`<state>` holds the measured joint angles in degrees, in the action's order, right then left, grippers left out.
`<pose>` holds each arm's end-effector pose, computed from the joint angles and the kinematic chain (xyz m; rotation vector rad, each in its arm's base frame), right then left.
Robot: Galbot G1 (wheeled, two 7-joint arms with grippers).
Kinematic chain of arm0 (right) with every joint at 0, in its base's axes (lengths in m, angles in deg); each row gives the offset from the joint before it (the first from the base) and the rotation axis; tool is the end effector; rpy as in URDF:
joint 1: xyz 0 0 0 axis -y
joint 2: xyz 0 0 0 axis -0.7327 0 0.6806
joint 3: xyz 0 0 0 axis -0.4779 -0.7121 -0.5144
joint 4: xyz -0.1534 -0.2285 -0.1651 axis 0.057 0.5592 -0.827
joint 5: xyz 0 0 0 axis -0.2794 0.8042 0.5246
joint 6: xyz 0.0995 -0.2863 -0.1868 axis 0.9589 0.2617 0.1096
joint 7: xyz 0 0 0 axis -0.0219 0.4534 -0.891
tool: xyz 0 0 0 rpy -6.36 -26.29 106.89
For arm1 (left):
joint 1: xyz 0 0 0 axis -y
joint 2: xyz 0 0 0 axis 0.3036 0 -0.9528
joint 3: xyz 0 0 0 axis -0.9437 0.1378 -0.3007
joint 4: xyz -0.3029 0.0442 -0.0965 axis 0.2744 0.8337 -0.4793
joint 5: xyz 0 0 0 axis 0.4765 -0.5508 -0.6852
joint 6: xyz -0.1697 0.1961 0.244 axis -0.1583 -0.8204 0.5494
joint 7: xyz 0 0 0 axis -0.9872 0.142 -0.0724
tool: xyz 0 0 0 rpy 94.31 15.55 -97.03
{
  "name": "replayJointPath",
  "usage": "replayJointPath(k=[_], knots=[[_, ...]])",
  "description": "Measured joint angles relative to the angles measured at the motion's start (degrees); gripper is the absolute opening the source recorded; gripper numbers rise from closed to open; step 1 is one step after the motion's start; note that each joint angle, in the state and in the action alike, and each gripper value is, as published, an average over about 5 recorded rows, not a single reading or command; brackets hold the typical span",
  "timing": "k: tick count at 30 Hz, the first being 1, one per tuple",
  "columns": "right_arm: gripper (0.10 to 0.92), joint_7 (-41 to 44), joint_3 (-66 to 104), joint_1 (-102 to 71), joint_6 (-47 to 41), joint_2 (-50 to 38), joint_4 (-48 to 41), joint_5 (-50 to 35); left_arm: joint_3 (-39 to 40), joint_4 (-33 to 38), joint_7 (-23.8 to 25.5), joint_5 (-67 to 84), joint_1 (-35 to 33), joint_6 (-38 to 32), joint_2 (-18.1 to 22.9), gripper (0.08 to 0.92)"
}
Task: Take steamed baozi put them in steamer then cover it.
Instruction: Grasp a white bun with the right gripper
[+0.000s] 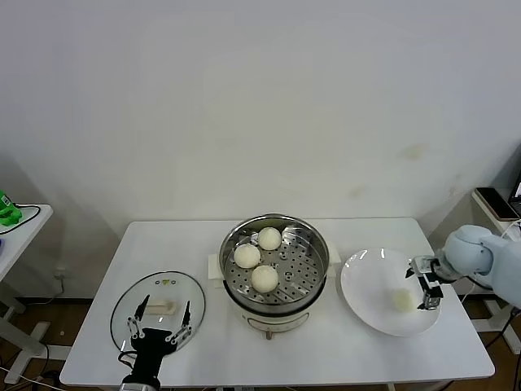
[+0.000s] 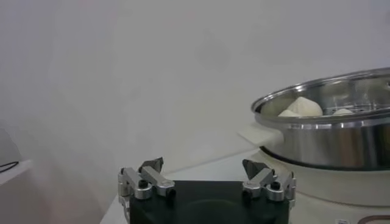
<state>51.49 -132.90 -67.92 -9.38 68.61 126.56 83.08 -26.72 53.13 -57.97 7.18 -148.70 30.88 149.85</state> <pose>0.4286 -0.1973 -0.2002 1.1169 -1.3215 1.3786 0.1402 0.0170 -0.2836 -0.0353 -3.0060 -0.4166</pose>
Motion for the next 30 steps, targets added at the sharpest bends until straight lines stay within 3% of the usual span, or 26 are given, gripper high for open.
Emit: replayJointPath(k=[14, 30], knots=[[0.816, -0.67, 6.49, -7.60, -1.05, 2.13, -3.88, 0.16, -0.01, -0.14, 0.00, 0.00, -0.03, -0.06, 0.11, 0.823], [0.689, -1.27, 9.84, -10.53, -1.96, 3.98, -5.77, 0.12, 0.06, -0.26, 0.00, 0.00, -0.11, -0.08, 0.38, 0.823]])
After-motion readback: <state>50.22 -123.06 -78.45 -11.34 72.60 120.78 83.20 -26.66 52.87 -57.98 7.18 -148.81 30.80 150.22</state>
